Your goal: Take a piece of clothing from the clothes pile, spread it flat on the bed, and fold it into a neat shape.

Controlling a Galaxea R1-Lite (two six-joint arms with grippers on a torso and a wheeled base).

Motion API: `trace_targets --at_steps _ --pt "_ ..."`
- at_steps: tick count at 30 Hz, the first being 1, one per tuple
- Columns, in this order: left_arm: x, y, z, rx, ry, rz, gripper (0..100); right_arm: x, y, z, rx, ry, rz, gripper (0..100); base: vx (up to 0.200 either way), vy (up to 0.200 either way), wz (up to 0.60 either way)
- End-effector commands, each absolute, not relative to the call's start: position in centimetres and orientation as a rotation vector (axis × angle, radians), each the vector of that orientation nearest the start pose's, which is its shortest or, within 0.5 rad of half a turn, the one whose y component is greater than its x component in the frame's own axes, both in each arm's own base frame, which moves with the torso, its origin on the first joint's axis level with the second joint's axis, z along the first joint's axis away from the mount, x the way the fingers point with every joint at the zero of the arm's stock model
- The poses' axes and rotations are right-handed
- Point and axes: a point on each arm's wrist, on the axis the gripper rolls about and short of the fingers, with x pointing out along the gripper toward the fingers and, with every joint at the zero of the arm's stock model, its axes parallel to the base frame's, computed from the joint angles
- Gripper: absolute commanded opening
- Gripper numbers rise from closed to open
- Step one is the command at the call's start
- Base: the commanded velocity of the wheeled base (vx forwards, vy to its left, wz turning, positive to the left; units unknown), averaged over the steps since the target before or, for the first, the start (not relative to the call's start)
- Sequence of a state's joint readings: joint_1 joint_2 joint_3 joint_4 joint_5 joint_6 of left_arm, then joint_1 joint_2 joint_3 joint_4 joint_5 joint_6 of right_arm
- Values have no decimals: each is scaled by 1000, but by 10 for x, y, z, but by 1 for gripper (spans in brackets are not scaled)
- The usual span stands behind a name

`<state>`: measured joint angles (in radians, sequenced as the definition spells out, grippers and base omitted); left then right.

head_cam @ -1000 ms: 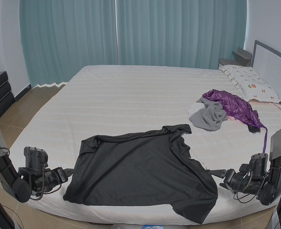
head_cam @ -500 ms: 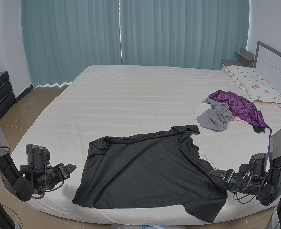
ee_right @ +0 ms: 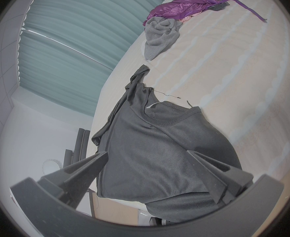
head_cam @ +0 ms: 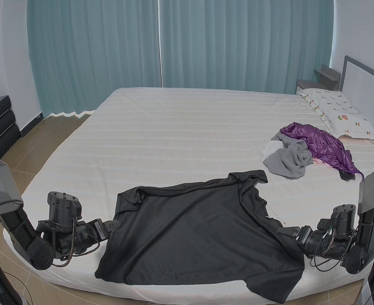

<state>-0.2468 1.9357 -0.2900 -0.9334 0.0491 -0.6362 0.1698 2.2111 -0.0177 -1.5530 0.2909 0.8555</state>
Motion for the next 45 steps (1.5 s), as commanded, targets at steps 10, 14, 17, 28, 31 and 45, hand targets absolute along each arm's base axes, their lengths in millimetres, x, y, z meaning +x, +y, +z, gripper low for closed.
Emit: trace_targets --at_steps 10,14,17,28,31,45 --pt "306 -80 20 -517 693 6 100 213 45 -12 849 827 134 100 0 0 0" --pt "327 -86 14 -507 722 13 100 213 45 -12 848 829 134 100 0 0 0" --pt "349 -93 8 -502 720 7 100 213 46 -12 848 826 139 100 0 0 0" --pt "388 -114 -14 -513 771 -79 100 212 54 -12 861 844 161 100 0 0 0" --pt "398 -117 -19 -516 761 -84 100 212 54 -12 861 844 158 100 0 0 0" --pt "432 -121 -32 -542 708 -118 100 212 52 -13 863 846 147 100 0 0 0"
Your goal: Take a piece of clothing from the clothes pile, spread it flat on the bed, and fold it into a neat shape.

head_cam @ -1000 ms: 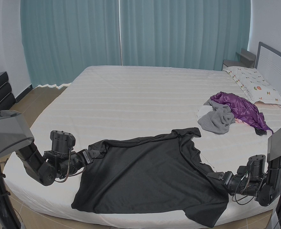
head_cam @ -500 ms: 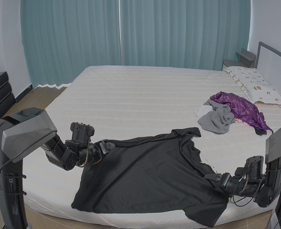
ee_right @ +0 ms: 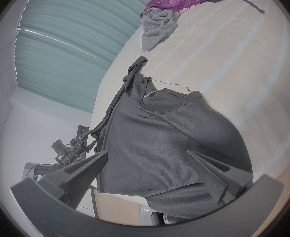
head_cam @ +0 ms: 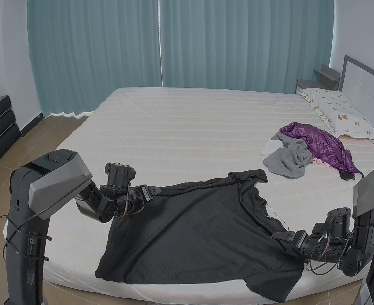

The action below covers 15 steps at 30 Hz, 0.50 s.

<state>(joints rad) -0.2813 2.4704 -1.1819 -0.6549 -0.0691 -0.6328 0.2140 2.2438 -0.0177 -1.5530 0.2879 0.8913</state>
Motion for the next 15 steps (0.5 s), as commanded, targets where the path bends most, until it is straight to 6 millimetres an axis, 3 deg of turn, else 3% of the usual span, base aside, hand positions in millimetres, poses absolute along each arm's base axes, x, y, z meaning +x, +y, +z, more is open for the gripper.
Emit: trace_targets --at_steps 1,4,7,11,13,14,15 --pt "441 -116 -35 -549 686 -104 100 212 52 -13 864 845 146 100 0 0 0" --pt "449 -110 -37 -556 665 -92 100 212 51 -13 864 842 140 100 0 0 0" --pt "470 -93 -41 -567 609 -58 100 212 50 -12 865 835 137 100 0 0 0" --pt "493 -71 -30 -583 503 -8 100 213 50 -12 866 833 136 100 0 0 0" --pt "493 -71 -30 -583 503 -8 100 213 50 -12 866 833 136 100 0 0 0" --pt "509 -57 -24 -593 426 22 100 214 49 -12 868 828 131 100 0 0 0" --pt "514 -52 -22 -596 404 35 100 214 48 -12 868 828 129 100 0 0 0"
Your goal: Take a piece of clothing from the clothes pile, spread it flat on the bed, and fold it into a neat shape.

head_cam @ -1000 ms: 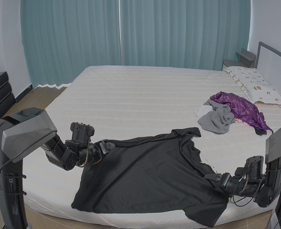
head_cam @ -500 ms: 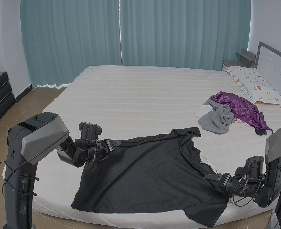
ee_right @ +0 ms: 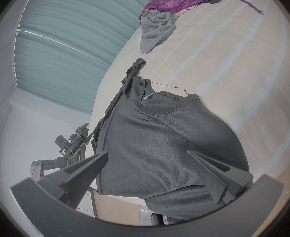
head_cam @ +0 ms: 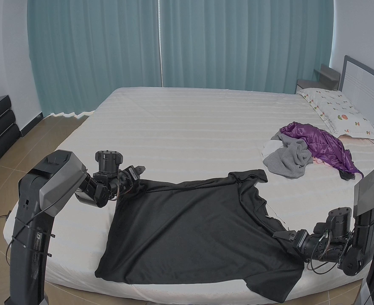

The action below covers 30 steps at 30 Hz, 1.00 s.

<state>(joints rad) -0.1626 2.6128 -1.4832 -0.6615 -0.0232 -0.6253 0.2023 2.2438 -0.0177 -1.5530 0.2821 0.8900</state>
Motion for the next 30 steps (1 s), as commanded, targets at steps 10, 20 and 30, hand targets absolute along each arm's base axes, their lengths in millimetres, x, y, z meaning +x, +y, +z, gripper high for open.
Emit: trace_targets --at_steps 10,20,30 --pt "506 -36 -21 -603 436 74 100 213 47 -13 872 831 121 100 0 0 0" --pt "471 -48 -15 -622 580 -52 100 213 46 -13 874 833 118 100 0 0 0" --pt "475 -75 -28 -600 614 -102 0 213 46 -14 874 837 116 100 0 0 0"
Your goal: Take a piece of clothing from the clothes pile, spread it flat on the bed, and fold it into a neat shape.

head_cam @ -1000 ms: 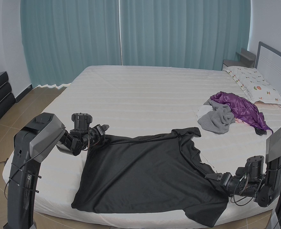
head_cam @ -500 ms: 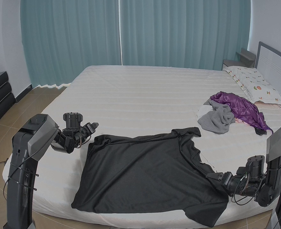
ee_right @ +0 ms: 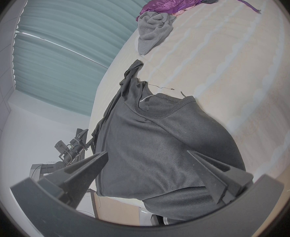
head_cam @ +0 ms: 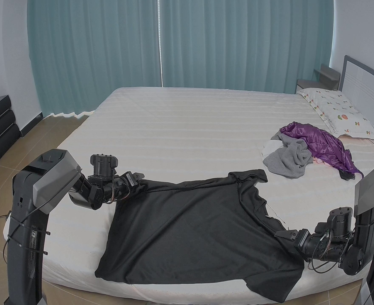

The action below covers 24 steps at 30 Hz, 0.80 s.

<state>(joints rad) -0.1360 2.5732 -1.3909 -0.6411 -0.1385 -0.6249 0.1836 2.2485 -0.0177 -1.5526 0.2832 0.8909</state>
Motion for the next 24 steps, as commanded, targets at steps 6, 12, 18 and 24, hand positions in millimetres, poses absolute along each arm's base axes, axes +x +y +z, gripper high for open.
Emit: trace_targets --at_steps 6,12,18,24 --pt "488 -72 -33 -597 627 -71 0 213 46 -14 874 839 115 100 0 0 0" --pt "502 -56 -17 -597 528 -1 0 213 46 -14 874 837 116 100 0 0 0" --pt "513 -41 -2 -604 450 43 0 215 46 -14 872 832 117 100 0 0 0" --pt "515 -38 -3 -606 438 47 0 236 52 -11 866 749 160 100 0 0 0"
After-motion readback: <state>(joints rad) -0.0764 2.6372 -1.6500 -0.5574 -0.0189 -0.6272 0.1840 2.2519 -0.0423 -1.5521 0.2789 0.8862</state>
